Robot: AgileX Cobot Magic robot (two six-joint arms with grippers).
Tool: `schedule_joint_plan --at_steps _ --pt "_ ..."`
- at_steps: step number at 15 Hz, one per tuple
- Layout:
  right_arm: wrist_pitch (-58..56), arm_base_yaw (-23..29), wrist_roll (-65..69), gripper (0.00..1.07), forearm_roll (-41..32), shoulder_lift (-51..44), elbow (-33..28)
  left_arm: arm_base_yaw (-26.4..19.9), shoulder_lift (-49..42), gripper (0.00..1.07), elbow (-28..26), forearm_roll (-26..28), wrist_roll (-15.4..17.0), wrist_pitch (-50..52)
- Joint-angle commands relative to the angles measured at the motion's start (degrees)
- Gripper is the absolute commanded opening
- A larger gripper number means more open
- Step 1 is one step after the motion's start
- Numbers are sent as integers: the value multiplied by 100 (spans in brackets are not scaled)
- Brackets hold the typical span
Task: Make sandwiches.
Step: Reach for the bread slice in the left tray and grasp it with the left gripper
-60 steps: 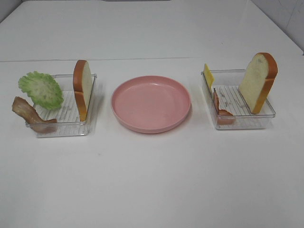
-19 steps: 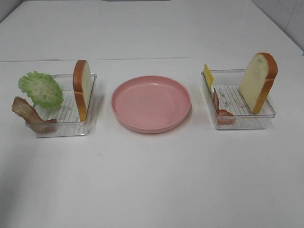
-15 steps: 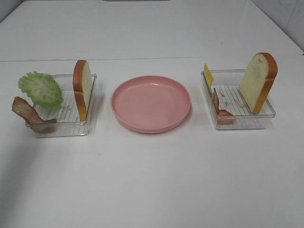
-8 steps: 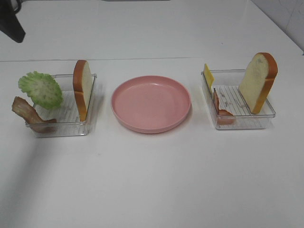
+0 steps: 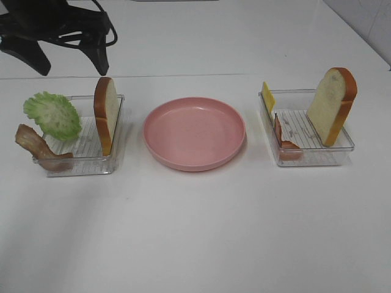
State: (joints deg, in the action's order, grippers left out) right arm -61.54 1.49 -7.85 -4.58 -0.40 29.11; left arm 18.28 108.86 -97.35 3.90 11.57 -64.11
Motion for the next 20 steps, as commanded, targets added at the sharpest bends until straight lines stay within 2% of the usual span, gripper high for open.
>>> schedule_joint_plan --at_steps 1,3,11,13,14,15,18,20 --pt "57 -23 -29 74 0 -80 -11 201 390 87 -286 -52 172 11" --pt "57 -23 -29 74 0 -80 -11 218 779 87 -458 -80 286 6" --pt "57 -23 -29 74 -6 -80 -11 218 1387 87 -458 -390 309 819" --pt "57 -23 -29 74 -11 -80 -11 218 1455 84 -458 -453 395 894" --pt "57 -23 -29 74 -11 -80 -11 218 1484 80 -458 -544 407 980" --pt "57 -23 -29 74 -11 -80 -11 218 1495 71 -458 -579 407 1003" --pt "57 -23 -29 74 -11 -80 -11 218 1495 54 -458 -579 407 1003" --pt "57 -23 -29 74 -11 -80 -11 218 1495 39 -458 -579 407 1003"
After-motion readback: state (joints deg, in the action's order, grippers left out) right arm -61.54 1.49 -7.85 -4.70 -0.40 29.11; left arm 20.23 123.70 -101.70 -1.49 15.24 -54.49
